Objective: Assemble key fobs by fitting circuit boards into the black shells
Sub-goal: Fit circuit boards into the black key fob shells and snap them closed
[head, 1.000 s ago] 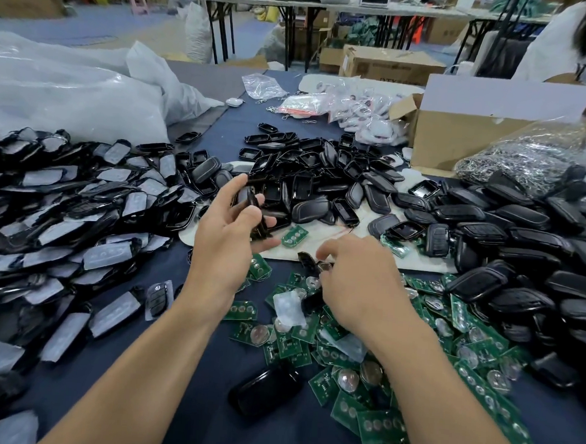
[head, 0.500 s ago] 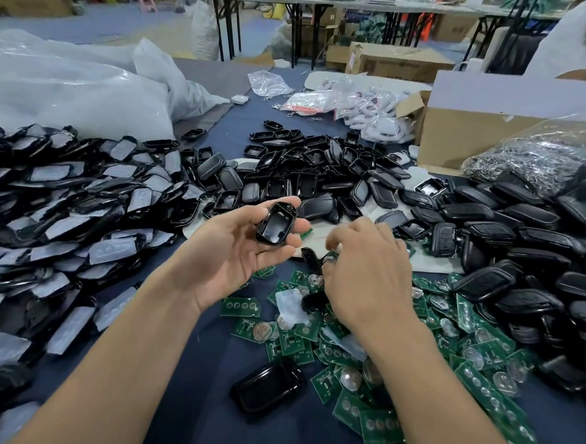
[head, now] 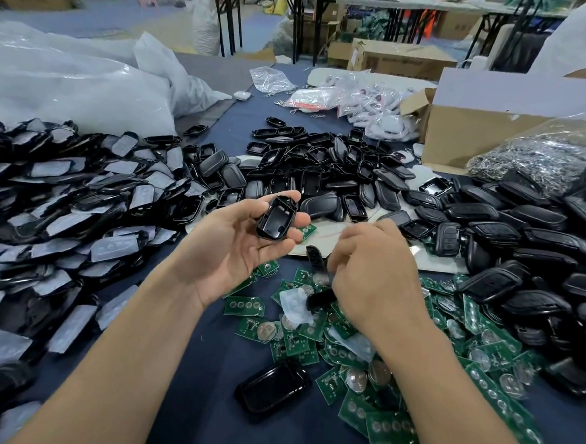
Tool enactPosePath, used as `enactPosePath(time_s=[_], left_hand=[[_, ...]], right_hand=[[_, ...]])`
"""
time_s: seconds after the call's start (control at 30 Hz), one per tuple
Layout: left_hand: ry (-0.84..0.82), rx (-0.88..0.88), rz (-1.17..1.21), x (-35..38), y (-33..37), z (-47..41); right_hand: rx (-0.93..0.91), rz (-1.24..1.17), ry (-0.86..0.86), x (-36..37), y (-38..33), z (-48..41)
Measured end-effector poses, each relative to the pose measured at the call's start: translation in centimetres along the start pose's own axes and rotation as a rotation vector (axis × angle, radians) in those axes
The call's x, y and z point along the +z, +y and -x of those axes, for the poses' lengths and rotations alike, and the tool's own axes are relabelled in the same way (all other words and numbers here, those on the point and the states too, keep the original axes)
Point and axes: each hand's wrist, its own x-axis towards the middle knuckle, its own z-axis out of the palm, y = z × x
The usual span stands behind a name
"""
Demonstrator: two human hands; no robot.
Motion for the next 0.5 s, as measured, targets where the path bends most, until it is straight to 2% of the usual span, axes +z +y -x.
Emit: enactPosePath(time_s=[0.13,0.33,0.5], left_hand=[[-0.012,-0.002,-0.033,-0.1,0.0,0.0],[-0.052,-0.020,-0.070,-0.1,-0.3,-0.1],[-0.060,-0.021,-0.066,-0.2,-0.3,0.0]], right_hand=[[0.102,0.061,0.012,0.3,0.0,0.4],[0.091,0.127,-0.055,0.7,-0.9,0.8],[-0.005,0.146,-0.084,0.5,-0.6,0.7]])
